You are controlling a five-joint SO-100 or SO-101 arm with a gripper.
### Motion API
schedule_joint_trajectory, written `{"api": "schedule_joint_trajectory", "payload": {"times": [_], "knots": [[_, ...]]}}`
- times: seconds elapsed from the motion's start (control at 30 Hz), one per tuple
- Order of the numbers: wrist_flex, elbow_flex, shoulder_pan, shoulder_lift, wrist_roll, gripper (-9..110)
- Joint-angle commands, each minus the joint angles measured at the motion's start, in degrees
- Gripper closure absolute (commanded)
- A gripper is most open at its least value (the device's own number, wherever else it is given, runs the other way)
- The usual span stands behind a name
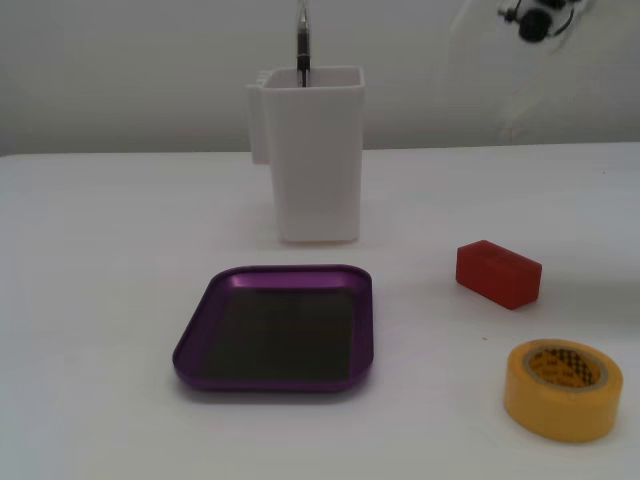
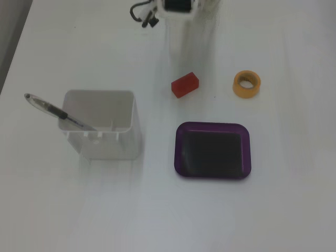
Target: Remove the cube from the box.
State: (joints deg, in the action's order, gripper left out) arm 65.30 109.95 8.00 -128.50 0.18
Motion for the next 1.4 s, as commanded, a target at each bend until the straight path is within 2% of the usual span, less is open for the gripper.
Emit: {"api": "schedule_joint_trajectory", "payload": {"times": [0.0,0.33,0.57,0.87,1.07,1.37], "knots": [[1.58,2.29,0.18,-12.66,-0.35,87],[0.79,38.23,0.62,-48.34,-0.62,87],[1.93,54.32,0.62,-69.43,-0.35,87],[3.69,60.56,0.53,-66.71,0.18,88],[3.69,64.42,0.53,-66.71,0.26,103],[3.16,64.60,0.53,-66.71,-0.18,100]]}}
